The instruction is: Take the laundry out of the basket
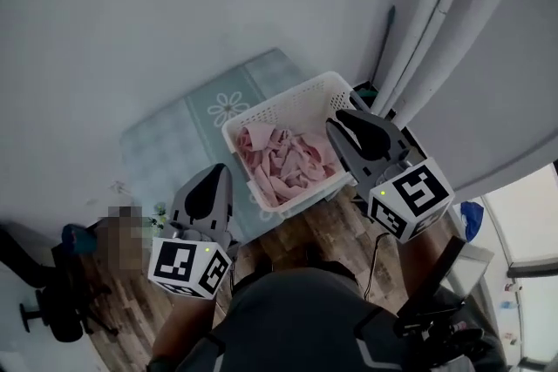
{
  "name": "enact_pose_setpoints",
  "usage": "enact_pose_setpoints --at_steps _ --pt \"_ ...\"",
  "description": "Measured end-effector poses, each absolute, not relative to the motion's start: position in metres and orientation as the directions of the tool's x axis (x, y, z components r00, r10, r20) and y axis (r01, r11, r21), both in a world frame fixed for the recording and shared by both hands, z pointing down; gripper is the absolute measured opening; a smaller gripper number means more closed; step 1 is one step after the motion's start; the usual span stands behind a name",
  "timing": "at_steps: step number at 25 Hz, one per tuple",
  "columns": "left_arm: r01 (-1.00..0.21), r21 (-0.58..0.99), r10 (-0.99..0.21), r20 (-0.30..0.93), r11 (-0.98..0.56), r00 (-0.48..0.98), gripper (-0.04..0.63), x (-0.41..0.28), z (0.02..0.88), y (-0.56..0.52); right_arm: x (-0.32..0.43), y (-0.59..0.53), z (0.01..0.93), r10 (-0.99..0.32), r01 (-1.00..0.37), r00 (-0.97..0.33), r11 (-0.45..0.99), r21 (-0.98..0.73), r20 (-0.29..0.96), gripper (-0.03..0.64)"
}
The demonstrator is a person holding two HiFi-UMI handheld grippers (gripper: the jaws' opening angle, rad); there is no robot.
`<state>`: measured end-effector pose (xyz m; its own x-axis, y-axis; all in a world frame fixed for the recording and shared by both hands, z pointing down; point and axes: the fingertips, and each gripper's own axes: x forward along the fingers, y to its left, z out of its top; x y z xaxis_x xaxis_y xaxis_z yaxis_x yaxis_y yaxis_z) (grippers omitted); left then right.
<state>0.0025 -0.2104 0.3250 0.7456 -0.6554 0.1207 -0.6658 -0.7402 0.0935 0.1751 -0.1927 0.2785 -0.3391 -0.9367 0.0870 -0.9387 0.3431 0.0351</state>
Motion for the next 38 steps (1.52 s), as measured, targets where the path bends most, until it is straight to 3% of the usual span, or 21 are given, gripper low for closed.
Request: enact_pose_setpoints --at_steps 3,9,12,16,19,31,38 --pt "-0.719 0.092 -0.706 0.139 -0.689 0.694 0.009 -0.002 0.330 -0.215 0.171 -0.213 0.291 -0.889 -0.895 -0.435 0.445 0.042 0.141 0.142" --pt "-0.783 0.074 -0.763 0.183 -0.617 0.619 0.009 -0.011 0.345 -0.221 0.152 -0.246 0.336 -0.756 -0.784 -0.583 0.620 0.039 0.298 0.240" --pt "-0.800 0.098 -0.777 0.191 -0.593 0.600 0.009 -0.014 0.357 -0.226 0.145 -0.260 0.371 -0.672 -0.735 -0.627 0.678 -0.014 0.395 0.282" --pt "-0.830 0.113 -0.801 0.221 -0.546 0.557 0.009 -0.023 0.377 -0.235 0.132 -0.273 0.426 -0.527 -0.651 -0.655 0.757 -0.050 0.542 0.410" --pt "-0.845 0.110 -0.810 0.244 -0.524 0.533 0.009 -0.027 0.389 -0.241 0.128 -0.280 0.468 -0.439 -0.616 -0.627 0.786 -0.063 0.644 0.465" --pt "-0.858 0.106 -0.797 0.328 -0.502 0.507 0.009 -0.031 0.436 -0.247 0.111 -0.294 0.586 -0.133 -0.584 -0.540 0.770 -0.256 0.831 0.560" --pt "-0.872 0.121 -0.800 0.354 -0.474 0.484 0.009 -0.040 0.451 -0.251 0.101 -0.287 0.639 -0.026 -0.549 -0.446 0.798 -0.250 0.894 0.563"
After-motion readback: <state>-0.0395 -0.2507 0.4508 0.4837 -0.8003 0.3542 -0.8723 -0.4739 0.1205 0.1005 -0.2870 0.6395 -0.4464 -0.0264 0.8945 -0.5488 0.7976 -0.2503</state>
